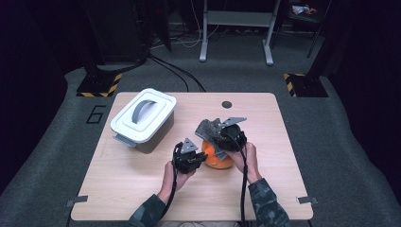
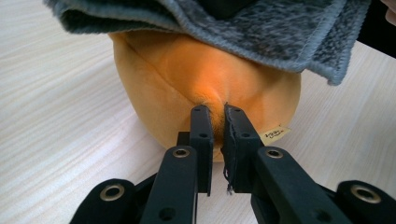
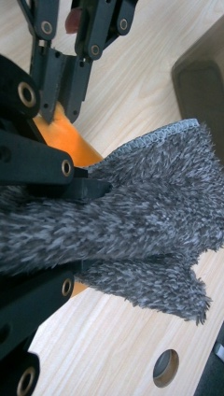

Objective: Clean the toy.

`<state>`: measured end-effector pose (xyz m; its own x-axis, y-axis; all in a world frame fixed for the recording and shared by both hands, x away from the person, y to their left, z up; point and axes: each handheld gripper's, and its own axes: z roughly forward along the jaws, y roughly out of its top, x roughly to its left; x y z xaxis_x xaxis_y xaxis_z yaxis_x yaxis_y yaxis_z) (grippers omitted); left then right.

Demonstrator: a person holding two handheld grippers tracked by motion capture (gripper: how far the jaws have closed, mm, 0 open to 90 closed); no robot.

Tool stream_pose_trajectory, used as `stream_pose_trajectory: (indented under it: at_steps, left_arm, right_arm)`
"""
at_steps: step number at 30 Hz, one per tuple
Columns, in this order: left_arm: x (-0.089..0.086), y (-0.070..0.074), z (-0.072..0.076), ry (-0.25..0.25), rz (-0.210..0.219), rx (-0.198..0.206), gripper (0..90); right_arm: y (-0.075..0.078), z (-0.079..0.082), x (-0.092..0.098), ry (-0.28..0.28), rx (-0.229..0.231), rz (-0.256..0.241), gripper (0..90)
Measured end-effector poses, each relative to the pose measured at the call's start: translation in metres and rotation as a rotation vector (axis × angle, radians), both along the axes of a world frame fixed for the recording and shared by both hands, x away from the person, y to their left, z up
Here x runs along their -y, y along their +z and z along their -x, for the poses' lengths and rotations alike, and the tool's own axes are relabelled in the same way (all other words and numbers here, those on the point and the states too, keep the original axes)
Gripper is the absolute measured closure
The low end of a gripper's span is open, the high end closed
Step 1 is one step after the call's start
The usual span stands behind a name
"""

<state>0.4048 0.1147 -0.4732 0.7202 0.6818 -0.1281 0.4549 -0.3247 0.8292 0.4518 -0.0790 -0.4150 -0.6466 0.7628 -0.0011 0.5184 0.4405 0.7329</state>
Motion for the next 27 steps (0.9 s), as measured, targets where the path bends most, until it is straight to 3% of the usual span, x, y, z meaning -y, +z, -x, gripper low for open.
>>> stream_pose_trajectory:
  at_steps: [10, 21, 27]
  left_arm:
    - [0.0, -0.001, 0.0, 0.006, 0.005, -0.006, 82.8]
    - [-0.001, -0.002, -0.001, 0.004, -0.008, -0.006, 82.7]
    - [-0.001, -0.003, 0.0, 0.009, 0.009, -0.017, 82.7]
  right_arm:
    - [-0.001, 0.003, 0.02, -0.046, 0.01, -0.012, 74.6]
    - [-0.009, 0.007, 0.046, -0.101, -0.01, -0.013, 74.6]
    - [-0.018, 0.009, 0.063, -0.141, -0.036, -0.029, 74.6]
